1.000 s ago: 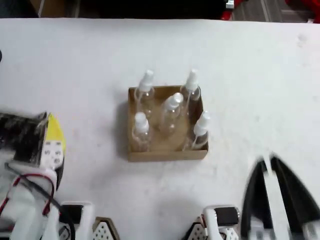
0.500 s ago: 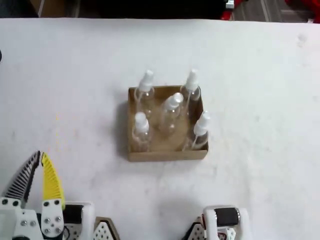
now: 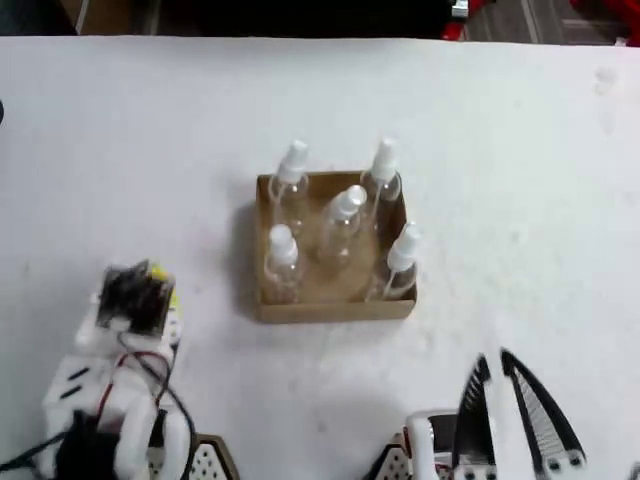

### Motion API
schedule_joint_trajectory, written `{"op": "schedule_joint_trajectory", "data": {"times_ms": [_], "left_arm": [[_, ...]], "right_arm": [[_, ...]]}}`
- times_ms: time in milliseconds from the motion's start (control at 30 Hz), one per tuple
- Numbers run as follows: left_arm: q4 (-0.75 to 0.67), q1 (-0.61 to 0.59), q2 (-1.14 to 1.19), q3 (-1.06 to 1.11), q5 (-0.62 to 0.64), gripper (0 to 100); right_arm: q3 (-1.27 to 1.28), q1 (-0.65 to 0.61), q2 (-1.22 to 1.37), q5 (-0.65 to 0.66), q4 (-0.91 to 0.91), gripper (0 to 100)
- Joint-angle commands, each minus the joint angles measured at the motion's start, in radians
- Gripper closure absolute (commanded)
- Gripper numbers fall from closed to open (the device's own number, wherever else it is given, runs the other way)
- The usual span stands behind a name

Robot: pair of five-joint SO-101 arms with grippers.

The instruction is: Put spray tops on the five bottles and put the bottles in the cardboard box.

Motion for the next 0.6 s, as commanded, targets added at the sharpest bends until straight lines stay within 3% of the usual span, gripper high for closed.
{"op": "schedule_joint_trajectory", "data": {"times_ms": [0,100,200,367,567], "left_arm": [[-0.107,0.004,0.001,0.126,-0.005,98],[-0.11,0.004,0.001,0.16,-0.005,98],[-0.103,0.004,0.001,0.167,0.006,98],[-0.121,-0.033,0.001,0.224,0.226,98],[-0.204,-0.038,0.001,0.365,0.149,98]], "right_arm": [[0.095,-0.004,-0.008,0.012,-0.082,95.7],[0.206,0.071,-0.007,0.011,-0.133,96.1],[0.338,0.26,-0.007,0.005,-0.22,98.4],[0.555,0.521,-0.007,-0.054,-0.387,98.4],[0.713,0.702,-0.007,-0.123,-0.489,98.4]]}}
